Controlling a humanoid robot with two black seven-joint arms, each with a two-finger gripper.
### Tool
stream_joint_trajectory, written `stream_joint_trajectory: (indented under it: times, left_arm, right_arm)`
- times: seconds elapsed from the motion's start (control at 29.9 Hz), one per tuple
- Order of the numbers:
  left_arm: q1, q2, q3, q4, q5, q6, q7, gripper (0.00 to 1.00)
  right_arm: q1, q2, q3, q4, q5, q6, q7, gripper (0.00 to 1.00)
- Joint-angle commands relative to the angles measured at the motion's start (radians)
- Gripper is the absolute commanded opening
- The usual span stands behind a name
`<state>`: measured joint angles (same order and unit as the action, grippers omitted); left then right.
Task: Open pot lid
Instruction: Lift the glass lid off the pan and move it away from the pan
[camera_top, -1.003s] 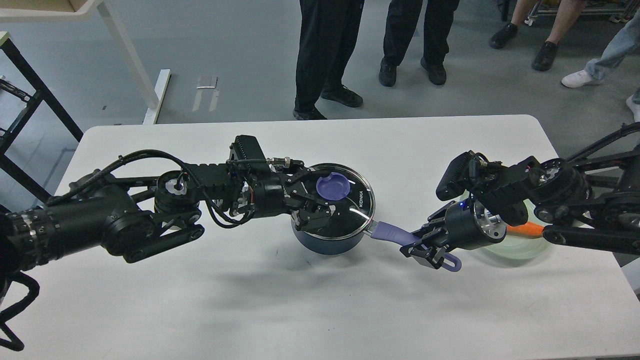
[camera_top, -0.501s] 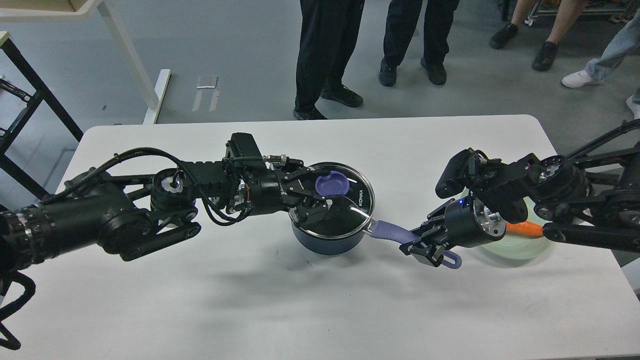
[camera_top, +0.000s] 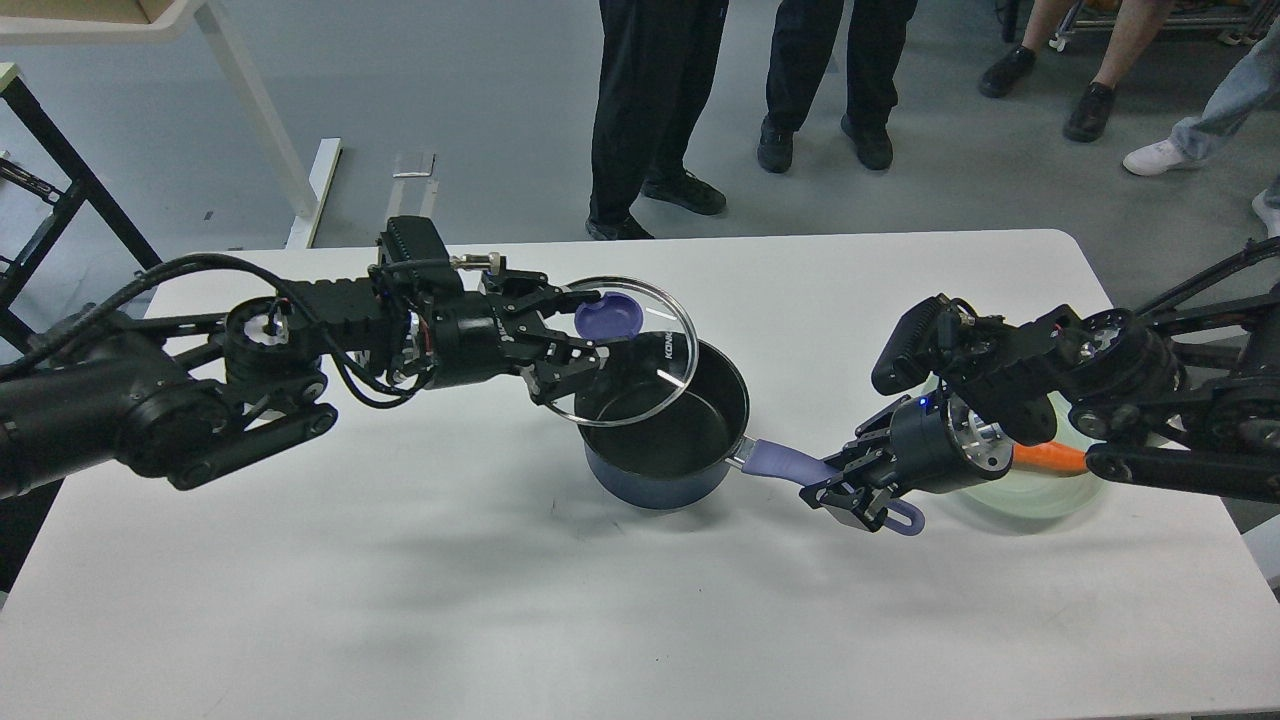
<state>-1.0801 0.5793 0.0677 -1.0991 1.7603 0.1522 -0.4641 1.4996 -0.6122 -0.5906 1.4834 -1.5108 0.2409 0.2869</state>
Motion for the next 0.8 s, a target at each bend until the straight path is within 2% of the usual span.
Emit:
stream_joint_trajectory:
  times: [0.0,0.17,0.3,0.43,0.77]
  left_arm:
    - [0.015,0.095,0.009,0.001,-0.007,0.0,-0.007,0.44]
    - [0.086,0.209,0.009,0.013,-0.022,0.0,-0.014,0.44]
    - [0.164,0.247,0.008,0.045,-0.028,0.003,-0.025,0.44]
    - [0.23,0.254,0.007,0.08,-0.068,0.035,-0.025,0.44]
    - [0.292,0.237,0.009,0.179,-0.088,0.076,-0.025,0.44]
  right_arm:
    - [-0.001,0.0,0.0,0.0,0.0,0.0,0.0,0.27]
    - [0.001,0.0,0.0,0.0,0.0,0.0,0.0,0.27]
    - [0.001,-0.001,0.0,0.0,0.0,0.0,0.0,0.27]
    - [0.001,-0.003,0.0,0.0,0.0,0.0,0.0,0.27]
    - [0.001,-0.003,0.0,0.0,-0.002,0.0,0.001,0.27]
